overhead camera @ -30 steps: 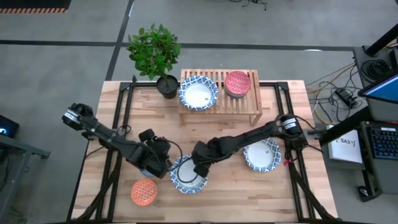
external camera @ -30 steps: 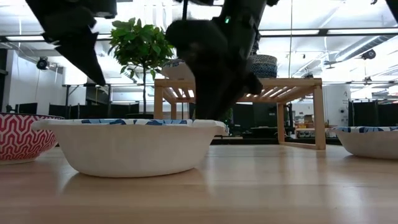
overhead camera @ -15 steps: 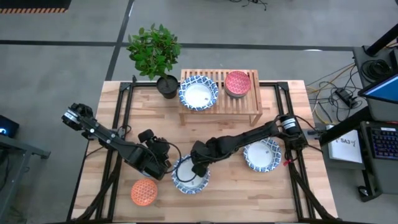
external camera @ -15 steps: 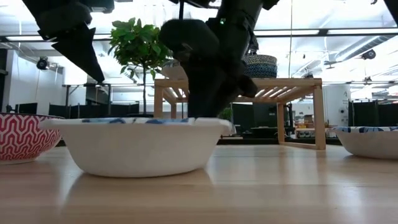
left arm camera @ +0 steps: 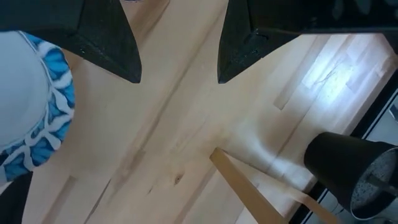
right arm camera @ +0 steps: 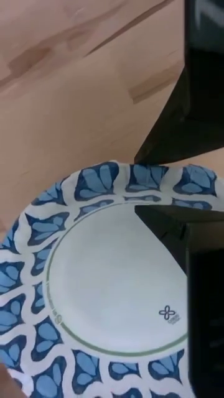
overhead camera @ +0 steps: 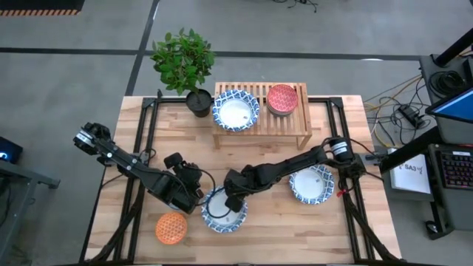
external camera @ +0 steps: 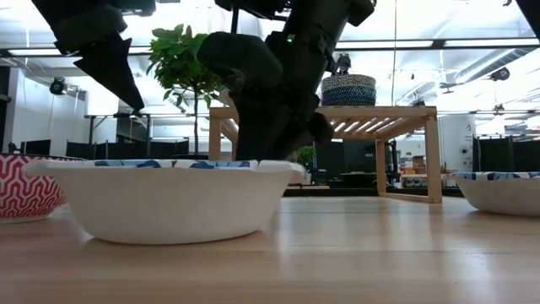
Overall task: Place and stack bowls onto a shelf
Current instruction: Stack the left white blue patterned bowl on top of the other white blue patterned bowl on the shelf
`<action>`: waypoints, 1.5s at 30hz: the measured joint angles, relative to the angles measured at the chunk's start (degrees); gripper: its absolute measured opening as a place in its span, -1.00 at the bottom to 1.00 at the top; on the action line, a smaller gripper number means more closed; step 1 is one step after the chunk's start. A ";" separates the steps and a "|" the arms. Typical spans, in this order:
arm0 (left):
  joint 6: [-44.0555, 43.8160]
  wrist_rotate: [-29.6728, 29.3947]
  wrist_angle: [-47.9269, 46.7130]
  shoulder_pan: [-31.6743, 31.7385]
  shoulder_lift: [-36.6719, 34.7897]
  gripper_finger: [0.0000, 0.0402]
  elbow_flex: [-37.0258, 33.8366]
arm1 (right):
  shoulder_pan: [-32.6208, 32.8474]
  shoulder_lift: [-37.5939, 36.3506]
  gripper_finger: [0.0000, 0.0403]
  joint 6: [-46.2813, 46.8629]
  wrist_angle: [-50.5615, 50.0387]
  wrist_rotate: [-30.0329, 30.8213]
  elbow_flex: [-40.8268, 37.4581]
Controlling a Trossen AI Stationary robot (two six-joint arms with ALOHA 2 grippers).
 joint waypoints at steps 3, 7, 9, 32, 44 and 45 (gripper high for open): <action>0.37 -0.87 -0.01 0.00 0.00 -0.03 0.00 | -0.11 0.08 -0.63 -0.98 1.10 0.00 0.00; 0.37 -0.90 -0.07 0.00 0.00 -0.03 0.00 | -0.46 0.70 -0.82 -2.78 1.78 0.01 0.00; 0.37 -1.06 -0.04 0.00 0.00 -0.03 0.00 | -0.51 0.82 -0.89 -3.58 1.69 -0.04 0.00; 0.39 -1.40 -0.62 0.00 -0.02 -0.03 0.02 | -0.77 -20.48 -0.96 -7.31 -7.39 -2.82 0.02; 0.39 -1.39 -0.60 0.00 -0.02 -0.03 0.02 | -11.70 -29.83 -0.96 -15.78 -9.35 1.91 7.53; 0.38 -1.38 -0.61 0.00 -0.02 -0.03 0.02 | -13.30 -29.84 -0.96 -16.80 -10.56 1.99 8.70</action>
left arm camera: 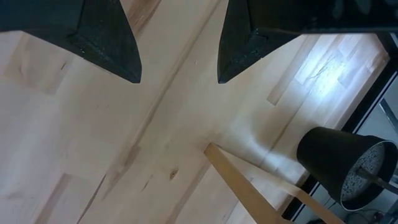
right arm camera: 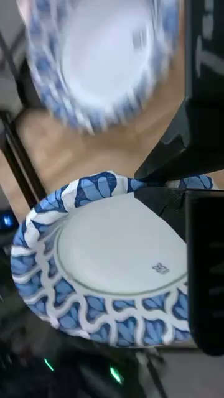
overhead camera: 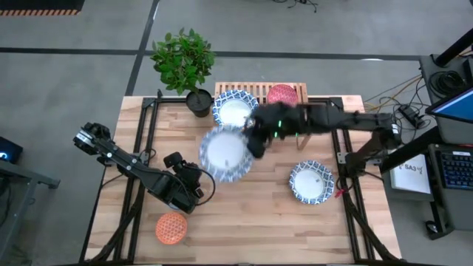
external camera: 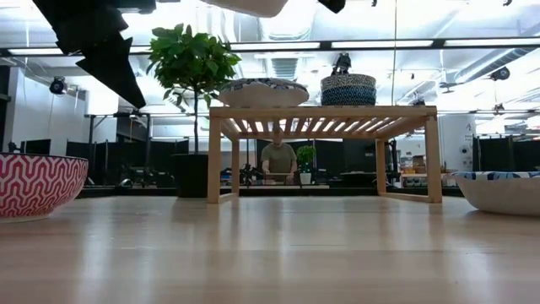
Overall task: Place and stack bowls onto a shelf
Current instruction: Stack the left white blue patterned bowl on top of the other white blue patterned bowl on the shelf, then stack the blue bowl on top of the red bowl on the shelf
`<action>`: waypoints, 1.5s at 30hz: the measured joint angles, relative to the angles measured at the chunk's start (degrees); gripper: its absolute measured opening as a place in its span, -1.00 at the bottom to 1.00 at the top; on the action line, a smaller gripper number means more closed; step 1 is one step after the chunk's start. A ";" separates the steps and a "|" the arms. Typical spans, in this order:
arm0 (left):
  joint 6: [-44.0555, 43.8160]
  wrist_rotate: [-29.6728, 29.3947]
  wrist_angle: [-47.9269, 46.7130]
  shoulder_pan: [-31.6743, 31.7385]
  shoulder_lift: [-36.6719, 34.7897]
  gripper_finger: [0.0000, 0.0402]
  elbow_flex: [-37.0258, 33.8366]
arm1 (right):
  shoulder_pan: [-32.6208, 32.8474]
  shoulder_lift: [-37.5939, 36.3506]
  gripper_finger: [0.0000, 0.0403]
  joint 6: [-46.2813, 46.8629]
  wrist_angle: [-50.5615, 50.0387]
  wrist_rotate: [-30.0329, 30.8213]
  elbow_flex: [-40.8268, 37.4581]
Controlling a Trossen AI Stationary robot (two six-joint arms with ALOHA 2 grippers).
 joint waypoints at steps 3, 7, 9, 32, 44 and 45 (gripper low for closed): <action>0.01 0.00 0.00 0.00 0.00 -0.03 0.00 | -5.01 0.00 -0.96 -2.80 -2.16 0.00 2.97; 0.01 -0.01 -0.14 0.00 0.00 -0.03 0.00 | -11.79 0.29 -0.96 -5.54 -3.51 -0.09 5.49; 0.01 0.00 -0.17 0.00 0.00 -0.03 0.00 | -14.97 0.62 -0.96 -6.40 -3.70 -0.16 6.20; 0.01 0.00 -0.46 0.00 0.00 -0.03 0.00 | -27.04 10.10 -0.52 -8.08 -3.30 -4.60 8.48; -1.16 0.16 -0.36 0.00 0.00 -0.03 0.00 | -18.34 4.26 -0.34 -17.71 -4.44 -4.61 7.26; -1.47 0.19 -0.34 0.00 0.00 -0.03 0.00 | -16.72 3.79 -0.35 -18.63 -3.62 -4.62 6.82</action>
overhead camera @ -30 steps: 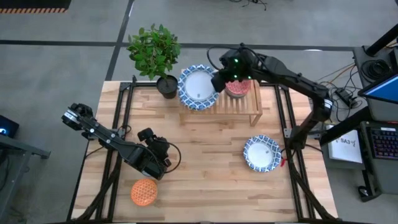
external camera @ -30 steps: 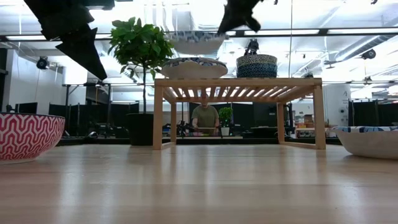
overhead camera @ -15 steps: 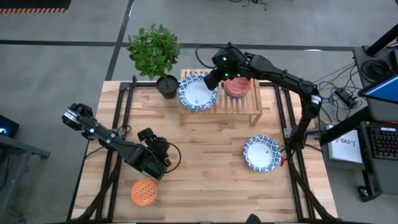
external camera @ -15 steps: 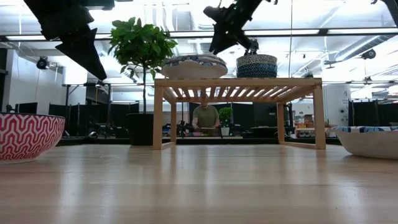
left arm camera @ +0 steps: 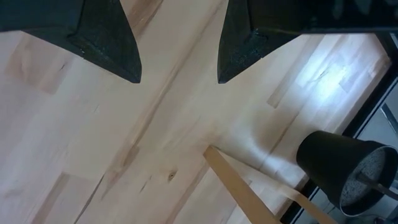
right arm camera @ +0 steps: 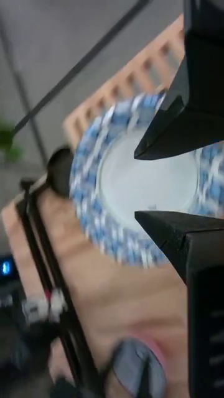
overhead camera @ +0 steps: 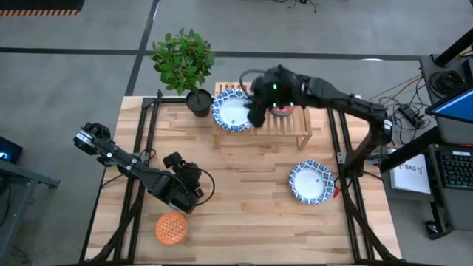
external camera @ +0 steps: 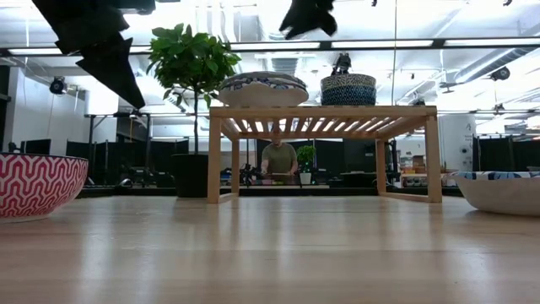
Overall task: Place and stack bowls onto a shelf
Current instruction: Stack the blue bowl on top of the red bowl on the shelf
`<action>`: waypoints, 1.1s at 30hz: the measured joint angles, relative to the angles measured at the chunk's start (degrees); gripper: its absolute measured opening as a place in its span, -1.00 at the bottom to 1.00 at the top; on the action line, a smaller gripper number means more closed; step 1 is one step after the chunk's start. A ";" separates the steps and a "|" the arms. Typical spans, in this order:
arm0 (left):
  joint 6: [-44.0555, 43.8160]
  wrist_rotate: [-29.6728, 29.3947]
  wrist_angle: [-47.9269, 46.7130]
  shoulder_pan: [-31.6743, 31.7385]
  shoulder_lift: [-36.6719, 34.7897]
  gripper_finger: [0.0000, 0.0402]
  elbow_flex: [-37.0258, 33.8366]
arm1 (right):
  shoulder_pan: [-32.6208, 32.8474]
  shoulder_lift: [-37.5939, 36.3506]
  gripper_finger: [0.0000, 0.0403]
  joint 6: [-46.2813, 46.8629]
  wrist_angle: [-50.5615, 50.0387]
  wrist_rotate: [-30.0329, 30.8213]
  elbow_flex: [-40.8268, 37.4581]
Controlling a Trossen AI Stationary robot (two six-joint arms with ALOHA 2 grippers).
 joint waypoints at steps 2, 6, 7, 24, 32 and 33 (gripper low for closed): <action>-0.91 0.46 0.22 0.00 0.00 -0.03 0.00 | 3.11 -1.03 -0.37 -2.22 1.43 0.04 -1.27; -3.44 1.66 1.13 0.00 0.00 -0.03 0.00 | 8.81 -4.21 -0.42 -5.22 5.91 0.04 -5.93; -4.04 1.68 1.85 0.00 0.00 -0.03 0.00 | 10.03 -5.20 -0.43 -5.70 7.33 0.01 -7.51; -5.06 4.71 11.06 -0.22 0.00 -0.03 0.00 | 16.30 -26.95 -0.48 -7.56 32.25 0.02 -43.99; -6.23 4.71 12.97 -0.17 0.00 -0.03 0.00 | 16.30 -37.34 -0.49 -7.50 43.73 -0.46 -58.21; -6.59 4.71 12.93 -0.17 0.00 -0.03 0.00 | 16.30 -38.49 -0.49 -7.64 44.55 -0.48 -59.59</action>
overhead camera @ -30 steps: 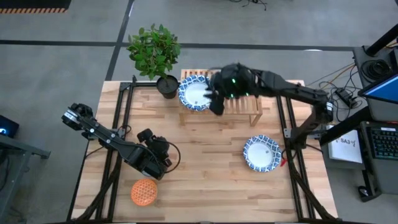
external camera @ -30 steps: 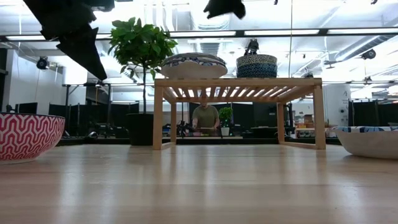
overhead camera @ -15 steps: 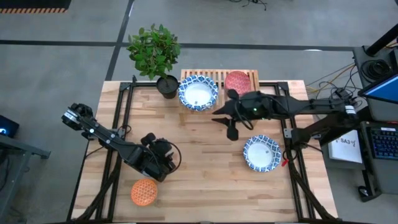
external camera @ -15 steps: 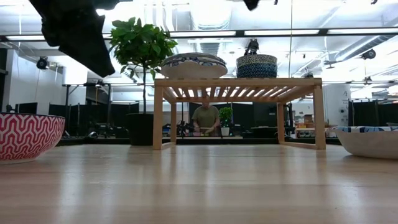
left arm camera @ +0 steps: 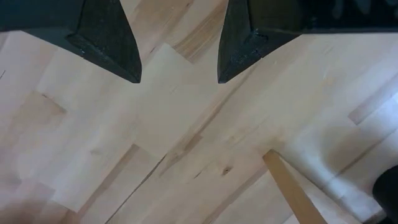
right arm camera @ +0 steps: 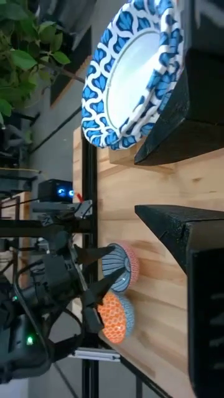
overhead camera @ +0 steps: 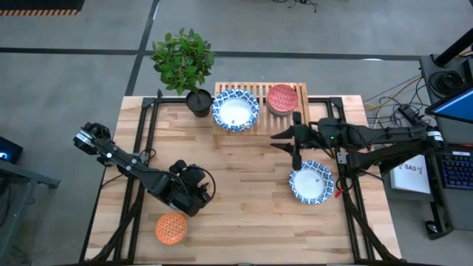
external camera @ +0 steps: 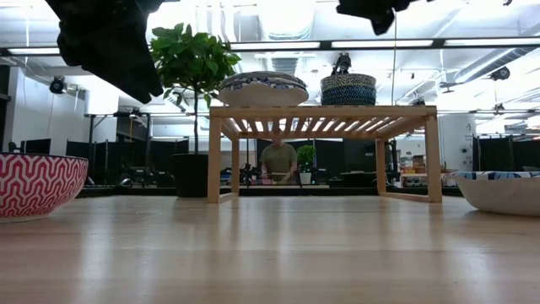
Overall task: Place and stack bowls onto a shelf
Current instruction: Stack the blue bowl on top of the red bowl on the shelf
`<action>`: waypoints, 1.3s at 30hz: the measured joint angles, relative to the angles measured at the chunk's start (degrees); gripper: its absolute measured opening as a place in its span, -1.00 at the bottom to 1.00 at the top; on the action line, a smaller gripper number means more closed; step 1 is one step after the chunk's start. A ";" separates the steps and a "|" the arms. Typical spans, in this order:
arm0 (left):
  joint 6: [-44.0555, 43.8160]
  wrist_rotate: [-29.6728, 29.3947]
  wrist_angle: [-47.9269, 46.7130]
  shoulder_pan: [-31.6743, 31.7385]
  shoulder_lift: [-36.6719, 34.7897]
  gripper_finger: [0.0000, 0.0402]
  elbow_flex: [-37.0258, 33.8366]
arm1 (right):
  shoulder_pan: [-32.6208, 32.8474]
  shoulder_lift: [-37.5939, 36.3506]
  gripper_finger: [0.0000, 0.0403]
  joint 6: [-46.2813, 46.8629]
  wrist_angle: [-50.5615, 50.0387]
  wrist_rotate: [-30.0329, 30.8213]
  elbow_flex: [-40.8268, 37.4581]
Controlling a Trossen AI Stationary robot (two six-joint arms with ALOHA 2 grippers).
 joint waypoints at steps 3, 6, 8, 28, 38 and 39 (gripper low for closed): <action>-0.96 -0.02 0.08 0.02 0.00 -0.03 0.00 | 0.00 -3.09 -0.50 -0.08 2.50 0.00 -3.77; -1.61 -0.02 0.23 0.07 0.00 -0.03 0.00 | 0.00 -5.72 -0.53 -0.12 4.22 0.00 -6.28; -2.11 -0.02 0.25 0.07 0.00 -0.03 0.00 | 0.00 -7.15 -0.54 -0.19 5.17 0.00 -7.71; -9.24 7.90 0.14 2.76 0.00 -0.03 0.00 | 0.00 -10.60 -0.59 -2.83 13.26 -1.66 -16.03; -10.23 18.52 -1.90 6.92 0.00 -0.03 0.00 | 0.00 -10.85 -0.61 -2.88 13.61 -1.60 -16.03; -10.44 20.34 -2.52 7.40 0.00 -0.03 0.00 | 0.00 -10.85 -0.61 -2.63 13.57 -1.58 -16.03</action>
